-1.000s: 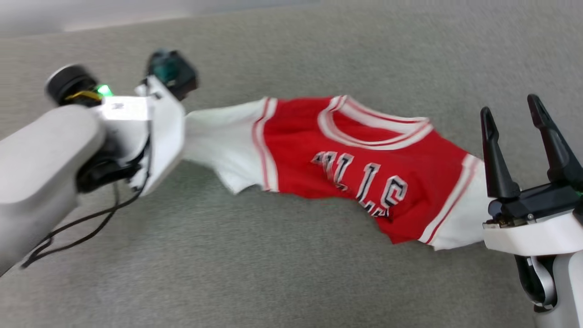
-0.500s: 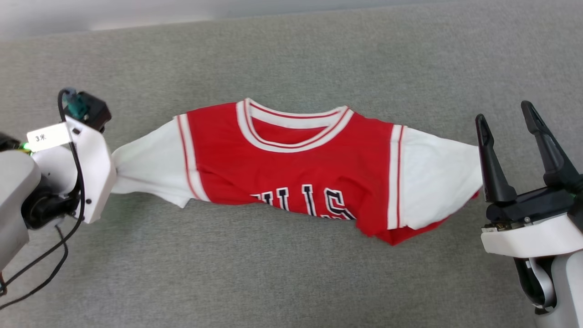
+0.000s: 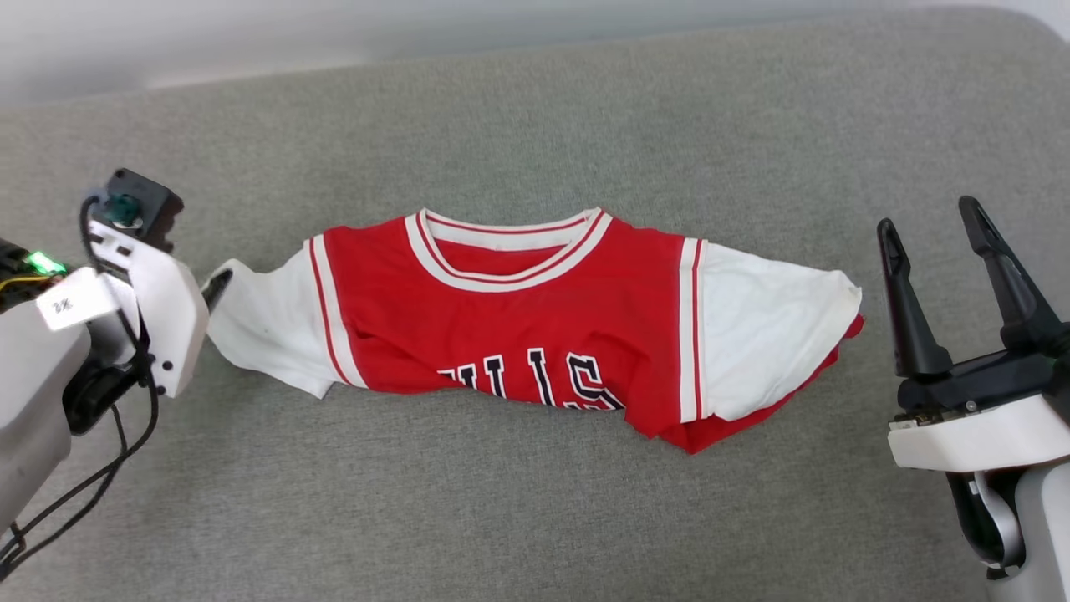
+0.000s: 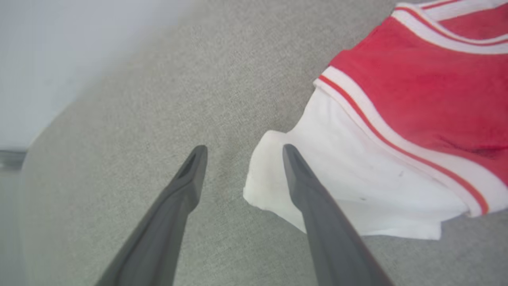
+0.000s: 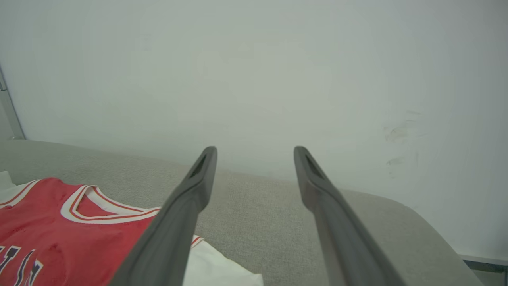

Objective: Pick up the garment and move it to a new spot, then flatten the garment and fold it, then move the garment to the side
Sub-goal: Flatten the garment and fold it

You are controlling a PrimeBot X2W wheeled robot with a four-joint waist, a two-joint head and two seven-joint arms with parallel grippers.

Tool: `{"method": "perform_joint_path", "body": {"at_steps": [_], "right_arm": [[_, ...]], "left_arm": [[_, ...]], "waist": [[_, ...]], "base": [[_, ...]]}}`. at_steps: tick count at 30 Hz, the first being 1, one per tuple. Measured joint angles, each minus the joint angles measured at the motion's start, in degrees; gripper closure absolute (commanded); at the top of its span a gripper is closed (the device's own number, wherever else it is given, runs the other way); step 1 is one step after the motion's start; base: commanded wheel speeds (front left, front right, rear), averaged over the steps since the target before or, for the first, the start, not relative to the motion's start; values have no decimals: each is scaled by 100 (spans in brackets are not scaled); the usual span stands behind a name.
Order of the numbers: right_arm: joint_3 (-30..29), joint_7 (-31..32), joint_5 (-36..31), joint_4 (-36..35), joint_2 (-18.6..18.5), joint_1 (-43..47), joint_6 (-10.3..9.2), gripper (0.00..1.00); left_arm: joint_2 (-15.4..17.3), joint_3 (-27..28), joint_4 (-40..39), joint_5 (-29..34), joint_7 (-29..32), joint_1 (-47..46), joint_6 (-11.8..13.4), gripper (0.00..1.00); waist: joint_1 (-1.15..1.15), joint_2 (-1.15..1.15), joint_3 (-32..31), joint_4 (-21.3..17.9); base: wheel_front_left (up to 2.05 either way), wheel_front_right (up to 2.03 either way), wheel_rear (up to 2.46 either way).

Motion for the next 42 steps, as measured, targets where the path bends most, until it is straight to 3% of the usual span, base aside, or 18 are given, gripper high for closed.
{"method": "perform_joint_path", "body": {"at_steps": [4,9,13,17,22,27,33,38,42], "right_arm": [[-33,1,-5,-4,-131,-16,0,0],[49,0,-52,-68,-497,-464,0,0],[461,230,80,119,-1006,-1030,0,0],[1361,1263,692,348,-1649,-1777,0,0],[2683,2673,1657,570,-2382,-2808,0,0],[4027,4197,2757,762,-2852,-3694,1,0],[5077,5556,3631,1122,-3108,-4542,0,0],[5662,6058,3911,1504,-3128,-5027,0,0],[6006,6010,3982,1882,-3043,-5239,0,0]], "left_arm": [[104,235,-207,261,-1240,197,458,0],[260,628,-798,401,-2471,641,1355,0],[293,1120,-1625,576,-2648,1178,2231,0],[182,2148,-2684,1236,-2666,1864,3118,0],[-267,3258,-3548,2192,-2666,3005,3784,0],[-927,4173,-3991,2961,-2666,3844,3901,0],[-1813,4965,-4216,3627,-2666,4517,3573,0],[-2403,5384,-4203,4019,-2666,4743,3066,0],[-2794,5632,-4172,4287,-2666,4758,2695,0]], "waist": [[0,0,-211,63],[0,0,-345,195],[0,0,-364,288],[0,0,-303,365],[0,0,-186,491],[0,0,-34,647],[0,0,206,882],[0,0,444,1093],[0,0,652,1248]], "base": [[0,0,0],[0,0,0],[0,0,0],[0,0,0],[0,0,0],[0,0,0],[0,0,0],[0,0,0],[0,0,0]]}}
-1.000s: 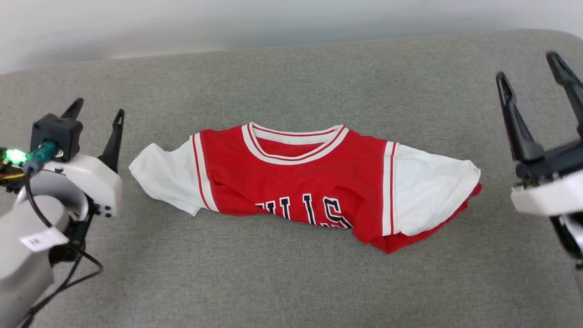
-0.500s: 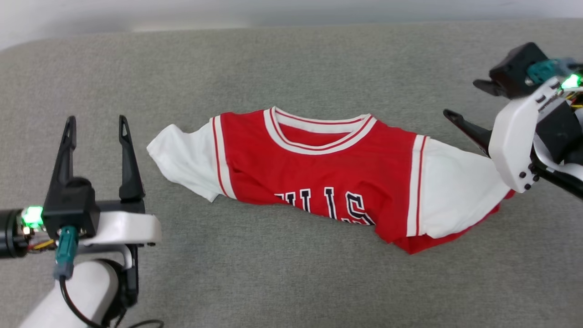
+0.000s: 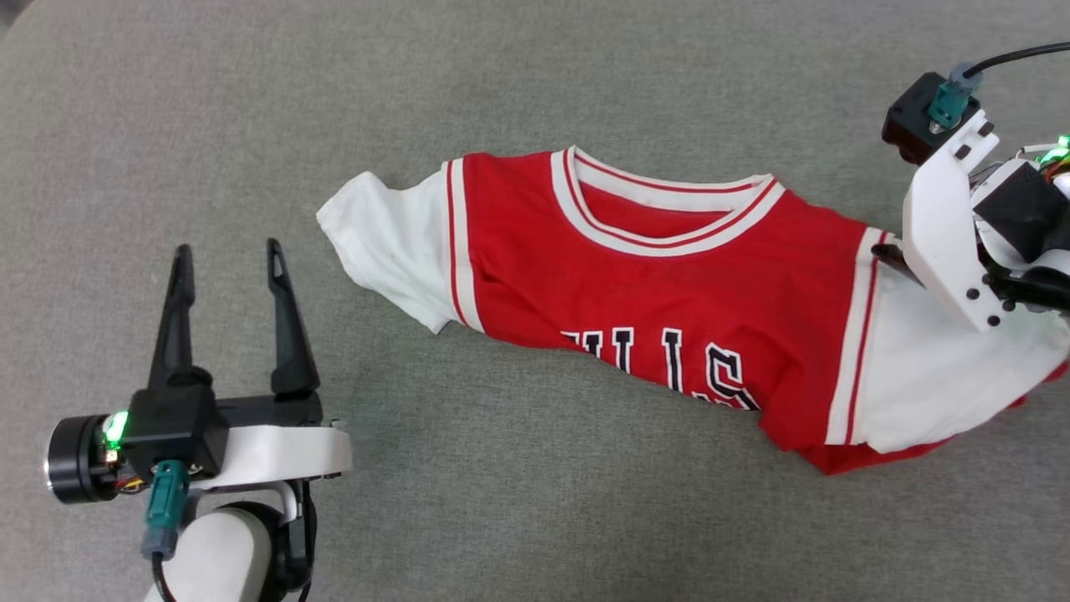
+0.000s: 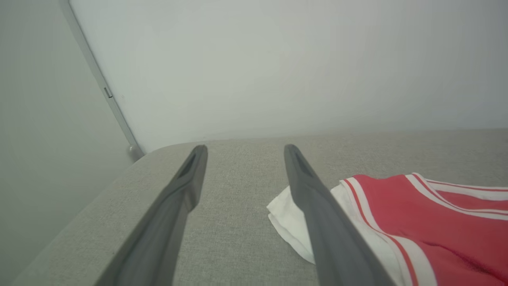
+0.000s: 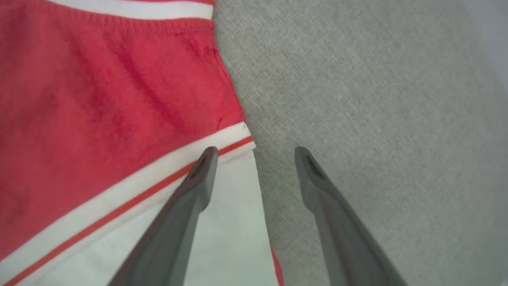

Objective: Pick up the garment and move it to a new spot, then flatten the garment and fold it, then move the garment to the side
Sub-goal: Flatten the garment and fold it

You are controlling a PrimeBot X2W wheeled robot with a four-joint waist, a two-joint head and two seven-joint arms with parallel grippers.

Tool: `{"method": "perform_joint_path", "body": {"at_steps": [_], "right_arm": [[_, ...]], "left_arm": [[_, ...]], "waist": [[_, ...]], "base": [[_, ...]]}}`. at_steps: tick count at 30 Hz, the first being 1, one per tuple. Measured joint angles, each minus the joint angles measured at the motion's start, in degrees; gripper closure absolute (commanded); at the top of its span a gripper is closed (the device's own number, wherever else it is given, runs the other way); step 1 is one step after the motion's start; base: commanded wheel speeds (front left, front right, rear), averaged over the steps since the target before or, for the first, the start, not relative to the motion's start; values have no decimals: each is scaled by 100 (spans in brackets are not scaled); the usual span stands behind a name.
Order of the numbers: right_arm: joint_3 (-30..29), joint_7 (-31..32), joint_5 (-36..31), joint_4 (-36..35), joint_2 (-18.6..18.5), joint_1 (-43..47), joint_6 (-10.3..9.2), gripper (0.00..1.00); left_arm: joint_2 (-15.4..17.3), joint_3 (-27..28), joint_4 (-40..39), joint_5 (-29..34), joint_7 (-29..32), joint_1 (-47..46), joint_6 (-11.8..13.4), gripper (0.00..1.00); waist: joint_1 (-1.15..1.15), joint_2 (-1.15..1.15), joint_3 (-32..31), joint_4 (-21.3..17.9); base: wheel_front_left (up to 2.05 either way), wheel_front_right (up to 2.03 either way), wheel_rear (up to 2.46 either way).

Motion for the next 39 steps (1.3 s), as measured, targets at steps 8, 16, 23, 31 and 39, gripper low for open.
{"method": "perform_joint_path", "body": {"at_steps": [8,16,23,31,39], "right_arm": [[588,-183,326,393,63,-51,-2,0],[811,-980,506,438,75,14,0,100],[890,-1697,498,-149,-253,-287,1,100],[811,-1634,467,-559,-678,-1091,1,100],[853,-1351,75,266,-114,-1723,0,100]], "left_arm": [[-535,339,100,474,0,-47,-568,0],[-848,676,232,754,0,12,-916,0],[-1053,979,253,879,0,354,-1065,0],[-1239,1162,190,1002,0,479,-1254,0],[-1416,1223,182,1053,0,292,-1418,0]], "waist": [[-1,0,321,209],[0,0,195,136],[0,0,-196,-31],[0,0,-310,-133],[0,0,74,47]], "base": [[0,0,0],[0,0,0],[0,0,0],[0,0,0],[0,0,0]]}}
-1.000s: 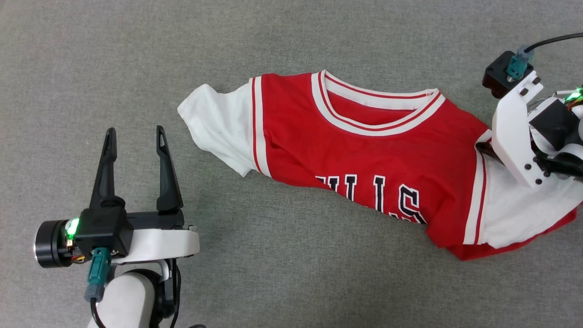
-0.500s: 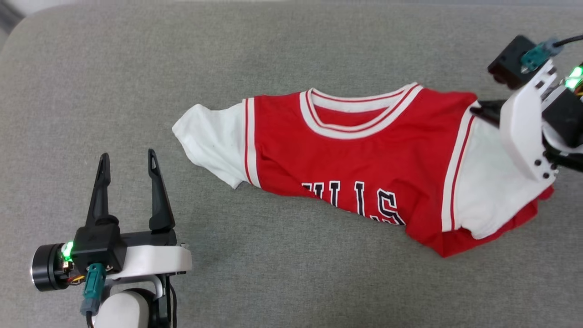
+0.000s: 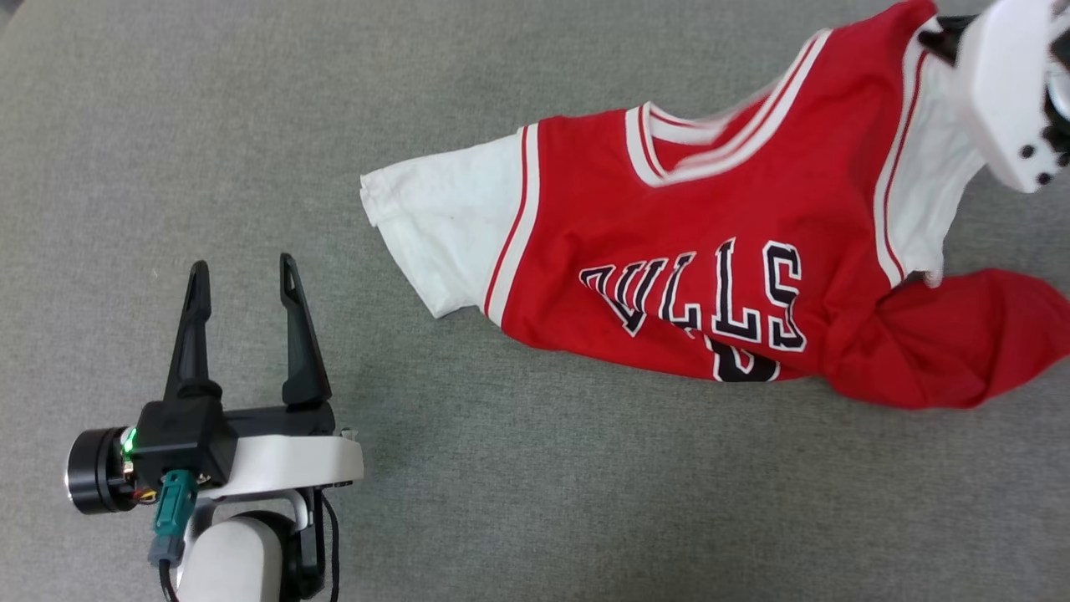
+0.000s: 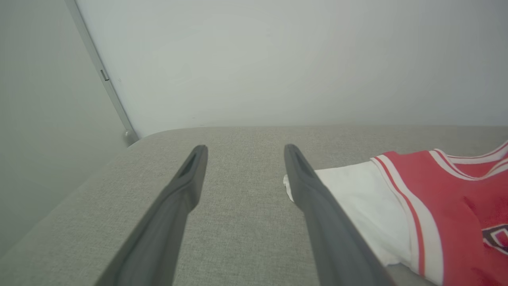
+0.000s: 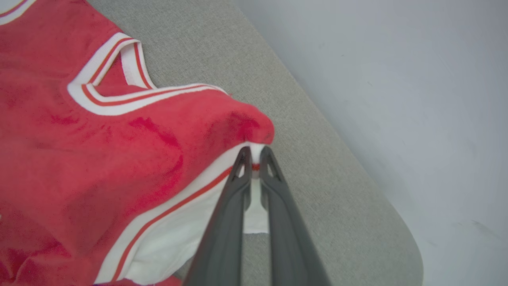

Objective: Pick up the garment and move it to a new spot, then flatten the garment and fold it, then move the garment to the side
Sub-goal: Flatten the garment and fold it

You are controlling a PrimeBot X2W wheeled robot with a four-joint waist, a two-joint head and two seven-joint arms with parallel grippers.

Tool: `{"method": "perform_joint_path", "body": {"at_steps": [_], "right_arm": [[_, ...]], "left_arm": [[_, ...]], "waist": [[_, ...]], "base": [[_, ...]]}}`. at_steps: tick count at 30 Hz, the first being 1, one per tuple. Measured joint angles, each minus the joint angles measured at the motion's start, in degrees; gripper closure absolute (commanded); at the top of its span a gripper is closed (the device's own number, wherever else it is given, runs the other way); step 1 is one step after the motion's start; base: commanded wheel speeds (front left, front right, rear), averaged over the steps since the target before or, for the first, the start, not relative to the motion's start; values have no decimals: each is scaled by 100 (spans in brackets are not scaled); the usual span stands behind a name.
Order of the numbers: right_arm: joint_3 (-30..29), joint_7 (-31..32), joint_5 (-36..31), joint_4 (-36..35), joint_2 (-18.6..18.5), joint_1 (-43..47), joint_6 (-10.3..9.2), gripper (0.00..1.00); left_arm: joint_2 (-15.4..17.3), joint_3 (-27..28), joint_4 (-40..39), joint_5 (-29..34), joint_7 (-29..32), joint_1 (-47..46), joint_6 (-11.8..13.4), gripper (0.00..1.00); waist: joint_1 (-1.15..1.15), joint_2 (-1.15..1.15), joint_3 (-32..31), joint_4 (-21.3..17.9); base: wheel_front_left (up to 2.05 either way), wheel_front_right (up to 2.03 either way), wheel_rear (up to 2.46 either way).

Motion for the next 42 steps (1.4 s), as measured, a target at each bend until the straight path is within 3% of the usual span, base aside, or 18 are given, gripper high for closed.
{"method": "perform_joint_path", "body": {"at_steps": [8,15,16,17,25,30,36,42], "right_arm": [[90,-96,-60,1156,927,520,0,100],[53,-517,-104,1403,1151,842,-12,100],[66,-682,-110,1444,1160,854,-11,15],[81,-853,-127,1484,1166,868,-10,0],[-177,-2905,-258,1811,1121,890,0,0],[-803,-4263,-499,2171,1116,1039,0,0],[-1917,-4643,-920,2158,1090,1378,0,0],[-3637,-4657,-1858,1056,1106,2505,0,0]], "left_arm": [[-138,-33,70,32,0,-252,-83,0],[-165,108,135,104,0,-274,-103,0],[-165,126,148,122,0,-272,-123,0],[-164,140,154,151,0,-272,-146,0],[91,321,226,252,0,-391,-353,0],[553,442,603,305,0,-816,-620,0],[1060,344,1223,319,303,-1578,-1067,0],[1515,159,1506,229,1191,-2479,-1516,0]], "waist": [[0,0,449,262],[0,0,452,272],[0,0,421,250],[0,0,388,226],[0,0,6,4],[0,0,-226,-157],[0,0,-391,-383],[0,0,-405,-571]], "base": [[0,0,0],[0,0,0],[0,0,0],[0,0,0],[0,0,0],[0,0,0],[0,0,0],[0,0,0]]}}
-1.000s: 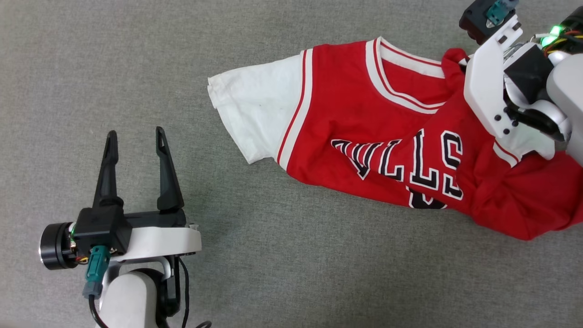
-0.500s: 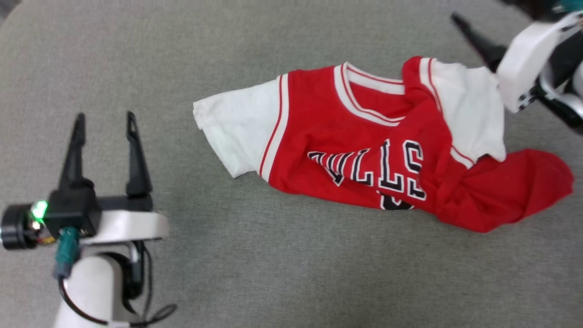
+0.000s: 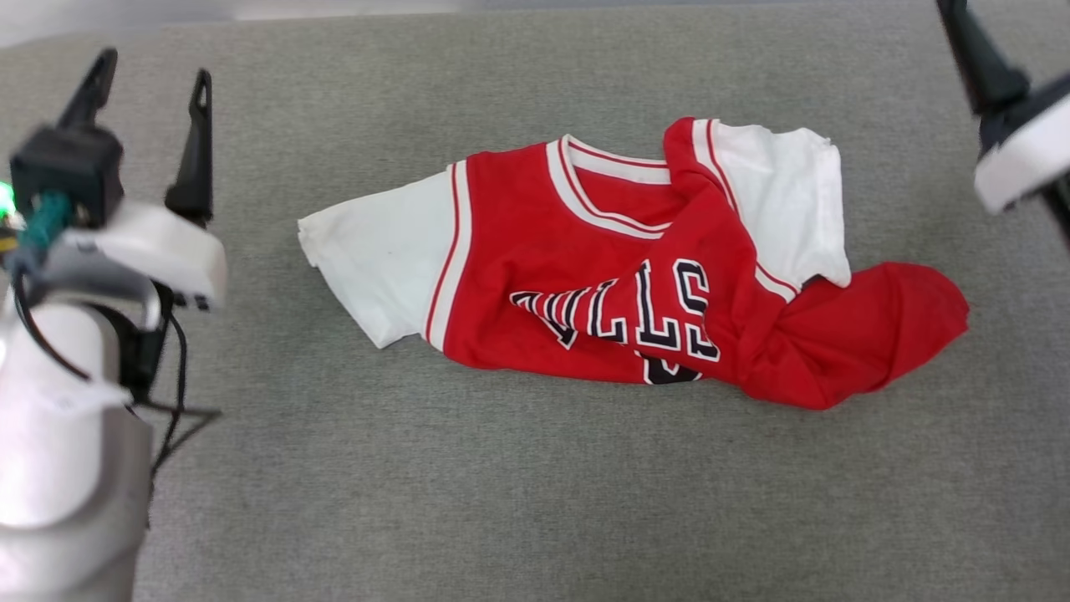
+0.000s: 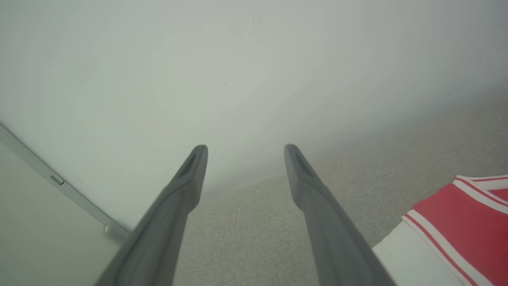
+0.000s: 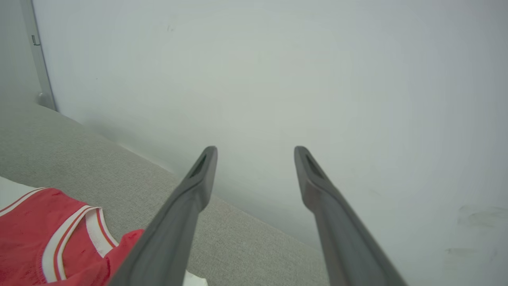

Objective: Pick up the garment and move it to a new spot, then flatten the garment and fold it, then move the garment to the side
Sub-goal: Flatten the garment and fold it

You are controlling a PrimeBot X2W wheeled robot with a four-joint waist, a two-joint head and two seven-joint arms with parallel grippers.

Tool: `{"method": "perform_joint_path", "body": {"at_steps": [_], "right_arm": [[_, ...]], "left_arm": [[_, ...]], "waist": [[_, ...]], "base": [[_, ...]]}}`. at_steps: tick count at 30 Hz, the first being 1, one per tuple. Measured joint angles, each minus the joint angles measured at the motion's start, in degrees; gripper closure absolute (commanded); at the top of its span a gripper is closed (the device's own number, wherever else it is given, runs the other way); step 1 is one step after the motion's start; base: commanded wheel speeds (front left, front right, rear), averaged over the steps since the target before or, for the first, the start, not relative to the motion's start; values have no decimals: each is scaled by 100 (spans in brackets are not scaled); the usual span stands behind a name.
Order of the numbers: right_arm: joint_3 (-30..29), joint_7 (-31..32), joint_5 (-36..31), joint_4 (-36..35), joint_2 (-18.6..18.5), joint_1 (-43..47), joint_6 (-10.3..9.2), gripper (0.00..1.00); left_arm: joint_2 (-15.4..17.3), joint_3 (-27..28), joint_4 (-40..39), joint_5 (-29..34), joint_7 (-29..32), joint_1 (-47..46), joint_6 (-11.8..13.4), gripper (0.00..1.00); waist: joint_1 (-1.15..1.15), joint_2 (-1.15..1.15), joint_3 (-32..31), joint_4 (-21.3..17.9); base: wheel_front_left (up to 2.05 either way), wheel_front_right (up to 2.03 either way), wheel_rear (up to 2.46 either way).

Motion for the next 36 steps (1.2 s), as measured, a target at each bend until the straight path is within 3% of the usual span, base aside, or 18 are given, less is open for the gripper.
{"method": "perform_joint_path", "body": {"at_steps": [8,17,22,27,36], "right_arm": [[-1627,-1,-976,-1335,467,1716,0,0],[-2263,338,-1449,-2349,757,2484,0,0],[-2332,571,-1533,-2751,799,2553,0,0],[-2313,680,-1564,-2940,809,2548,0,0],[-2238,679,-1594,-2933,810,2488,0,0]], "left_arm": [[636,-706,460,-786,1812,-793,-214,0],[1837,-2512,365,-2947,4225,-1584,-229,0],[1968,-2831,594,-3891,5236,-2022,-229,0],[2042,-3165,798,-4217,5771,-2344,-229,0],[2214,-3974,1003,-4367,6047,-2463,-229,0]], "waist": [[0,0,56,-183],[0,0,227,-313],[0,0,432,-391],[0,0,680,-512],[0,0,1028,-693]], "base": [[0,0,0],[0,0,0],[0,0,0],[0,0,0],[0,0,0]]}}
